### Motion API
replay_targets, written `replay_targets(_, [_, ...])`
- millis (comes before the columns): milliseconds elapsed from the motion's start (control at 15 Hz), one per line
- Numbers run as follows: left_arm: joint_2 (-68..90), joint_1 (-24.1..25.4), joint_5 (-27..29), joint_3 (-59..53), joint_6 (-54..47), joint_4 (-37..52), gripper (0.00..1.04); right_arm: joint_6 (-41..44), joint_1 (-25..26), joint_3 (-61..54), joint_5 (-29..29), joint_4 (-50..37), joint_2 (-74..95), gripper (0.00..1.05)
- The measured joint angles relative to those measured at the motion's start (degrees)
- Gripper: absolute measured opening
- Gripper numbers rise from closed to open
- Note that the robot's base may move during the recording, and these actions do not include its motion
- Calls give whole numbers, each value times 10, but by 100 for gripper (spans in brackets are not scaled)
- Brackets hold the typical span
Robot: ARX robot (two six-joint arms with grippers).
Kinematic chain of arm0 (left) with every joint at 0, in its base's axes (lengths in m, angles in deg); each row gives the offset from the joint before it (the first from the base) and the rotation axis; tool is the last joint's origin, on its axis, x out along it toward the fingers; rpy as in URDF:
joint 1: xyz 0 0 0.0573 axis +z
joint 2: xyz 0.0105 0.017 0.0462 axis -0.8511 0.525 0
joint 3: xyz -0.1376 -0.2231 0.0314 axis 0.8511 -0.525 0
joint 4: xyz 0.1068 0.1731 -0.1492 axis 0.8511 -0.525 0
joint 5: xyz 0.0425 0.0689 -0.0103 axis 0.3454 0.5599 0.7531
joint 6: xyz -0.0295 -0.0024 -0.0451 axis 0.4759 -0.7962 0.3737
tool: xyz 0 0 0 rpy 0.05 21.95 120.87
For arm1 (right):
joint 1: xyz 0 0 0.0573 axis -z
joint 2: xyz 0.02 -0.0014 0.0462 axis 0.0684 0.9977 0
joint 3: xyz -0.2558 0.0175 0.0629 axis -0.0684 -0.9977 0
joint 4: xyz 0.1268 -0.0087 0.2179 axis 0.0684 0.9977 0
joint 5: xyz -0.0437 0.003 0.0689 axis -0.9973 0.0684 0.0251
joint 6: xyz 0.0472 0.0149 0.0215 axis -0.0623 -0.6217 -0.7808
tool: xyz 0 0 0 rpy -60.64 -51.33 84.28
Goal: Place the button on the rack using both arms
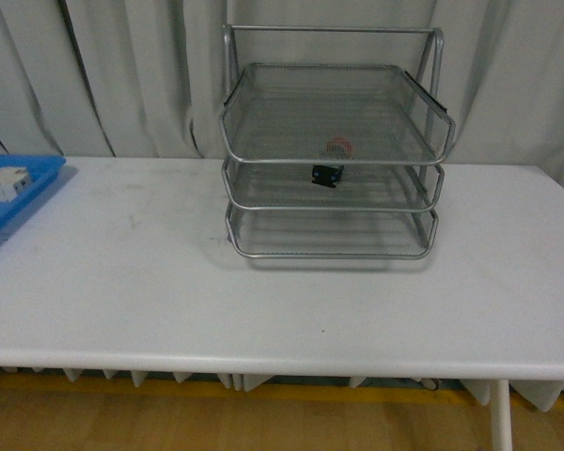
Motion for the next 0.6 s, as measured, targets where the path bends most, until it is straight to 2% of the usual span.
replay_targets(133, [0,0,0,0,0,0,98,0,-23,-5,-10,17,-29,2])
replay_targets(333, [0,0,0,0,0,0,98,0,-20,-26,-14,16,-57,2])
replay_targets(600, [0,0,0,0,0,0,98,0,-20,-26,-14,58,-99,2])
